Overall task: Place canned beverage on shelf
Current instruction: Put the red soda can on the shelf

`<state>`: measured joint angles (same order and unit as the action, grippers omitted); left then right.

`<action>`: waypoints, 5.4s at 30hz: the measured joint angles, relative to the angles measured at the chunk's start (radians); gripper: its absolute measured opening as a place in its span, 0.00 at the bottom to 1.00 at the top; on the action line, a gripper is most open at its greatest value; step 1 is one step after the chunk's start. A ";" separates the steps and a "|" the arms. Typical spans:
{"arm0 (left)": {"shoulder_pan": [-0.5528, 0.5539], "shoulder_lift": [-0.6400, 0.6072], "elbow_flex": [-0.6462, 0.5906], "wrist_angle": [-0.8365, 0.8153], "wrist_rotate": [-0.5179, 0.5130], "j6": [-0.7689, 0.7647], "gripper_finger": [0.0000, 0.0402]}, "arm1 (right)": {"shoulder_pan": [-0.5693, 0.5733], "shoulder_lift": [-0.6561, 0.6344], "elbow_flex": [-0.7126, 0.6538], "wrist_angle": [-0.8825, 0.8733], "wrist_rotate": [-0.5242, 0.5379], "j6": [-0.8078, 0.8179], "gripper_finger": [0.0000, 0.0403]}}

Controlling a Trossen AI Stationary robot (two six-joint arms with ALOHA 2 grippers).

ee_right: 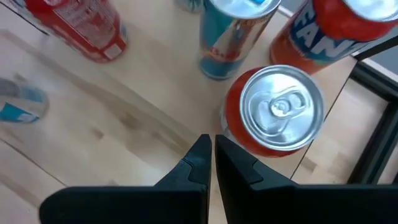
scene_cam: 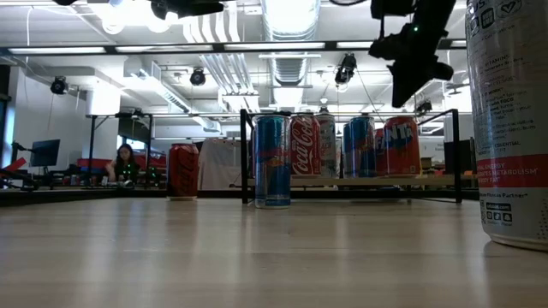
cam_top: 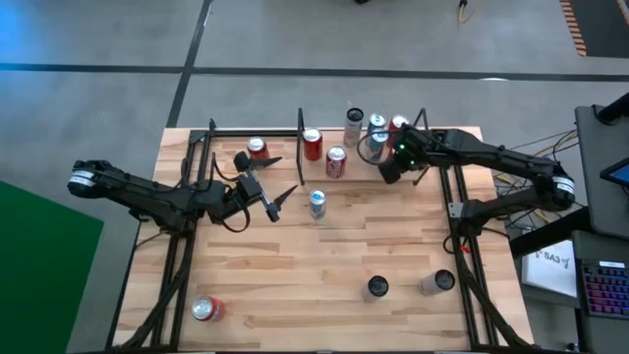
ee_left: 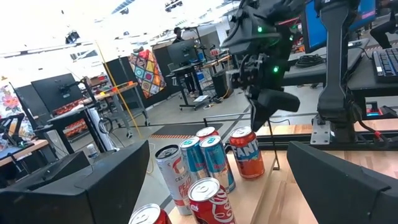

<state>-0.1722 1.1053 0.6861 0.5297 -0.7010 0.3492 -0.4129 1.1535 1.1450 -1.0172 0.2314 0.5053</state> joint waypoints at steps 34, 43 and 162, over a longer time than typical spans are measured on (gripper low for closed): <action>0.000 0.000 0.000 0.000 0.000 0.001 0.91 | -0.059 0.079 0.006 -0.088 0.177 -0.078 0.03; 0.000 0.000 0.000 0.000 0.000 0.001 0.91 | -0.059 0.077 0.043 -0.134 0.158 -0.087 0.03; 0.000 0.000 0.001 -0.007 0.000 0.006 0.91 | -0.223 0.146 0.152 -0.239 -0.020 -0.262 0.03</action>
<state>-0.1720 1.1057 0.6872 0.5224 -0.7006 0.3550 -0.6357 1.2999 1.2972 -1.2560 0.2119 0.2432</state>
